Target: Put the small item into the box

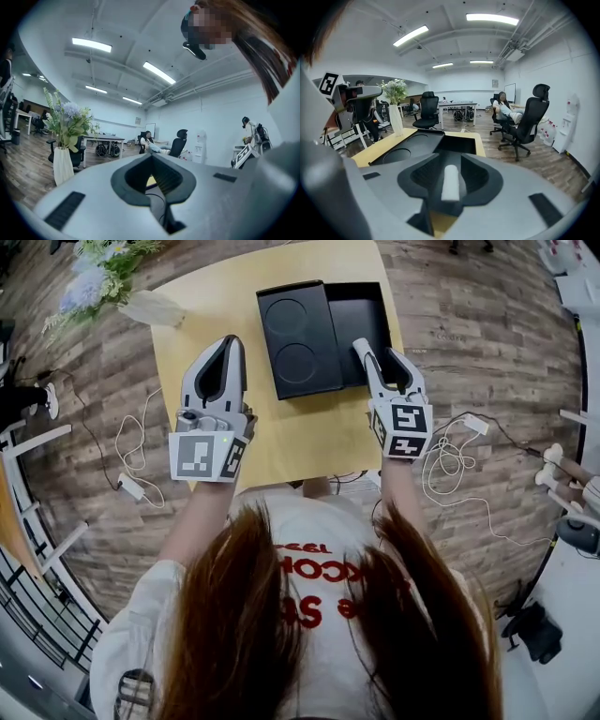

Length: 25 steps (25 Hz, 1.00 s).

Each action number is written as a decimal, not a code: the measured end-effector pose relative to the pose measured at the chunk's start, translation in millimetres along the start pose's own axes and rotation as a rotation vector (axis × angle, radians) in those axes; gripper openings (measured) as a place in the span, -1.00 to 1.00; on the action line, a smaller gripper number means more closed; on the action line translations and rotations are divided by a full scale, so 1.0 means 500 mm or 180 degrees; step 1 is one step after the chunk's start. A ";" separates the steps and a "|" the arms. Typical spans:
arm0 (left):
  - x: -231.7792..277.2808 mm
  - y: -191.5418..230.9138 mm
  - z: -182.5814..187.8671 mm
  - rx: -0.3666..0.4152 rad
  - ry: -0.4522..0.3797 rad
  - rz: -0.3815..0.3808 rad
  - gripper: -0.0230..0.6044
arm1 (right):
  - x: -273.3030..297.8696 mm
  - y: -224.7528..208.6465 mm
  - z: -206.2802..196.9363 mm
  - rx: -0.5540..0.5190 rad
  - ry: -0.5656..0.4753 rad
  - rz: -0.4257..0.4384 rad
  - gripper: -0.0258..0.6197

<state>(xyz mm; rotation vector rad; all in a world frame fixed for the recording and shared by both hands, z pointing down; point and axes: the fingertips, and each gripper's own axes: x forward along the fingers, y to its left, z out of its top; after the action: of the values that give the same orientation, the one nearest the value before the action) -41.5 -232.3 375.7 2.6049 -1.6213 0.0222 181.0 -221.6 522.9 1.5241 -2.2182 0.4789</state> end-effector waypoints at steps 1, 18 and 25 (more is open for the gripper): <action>-0.002 0.000 0.003 0.0002 -0.0015 0.0004 -0.91 | -0.004 0.001 0.005 0.0009 -0.0027 0.0004 -0.49; -0.030 0.009 0.125 0.0154 -0.0457 0.0096 -0.91 | -0.180 0.016 0.308 -0.0128 -0.1328 -0.0100 -0.91; -0.060 0.003 0.146 0.0165 -0.0533 0.0095 -0.91 | -0.238 0.047 0.350 -0.0201 -0.1575 -0.0079 -0.91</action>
<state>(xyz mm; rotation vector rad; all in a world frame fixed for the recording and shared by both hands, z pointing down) -58.1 -211.3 301.5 2.6859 -1.7340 -0.1587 173.9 -205.0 310.9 1.7809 -2.5370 0.0163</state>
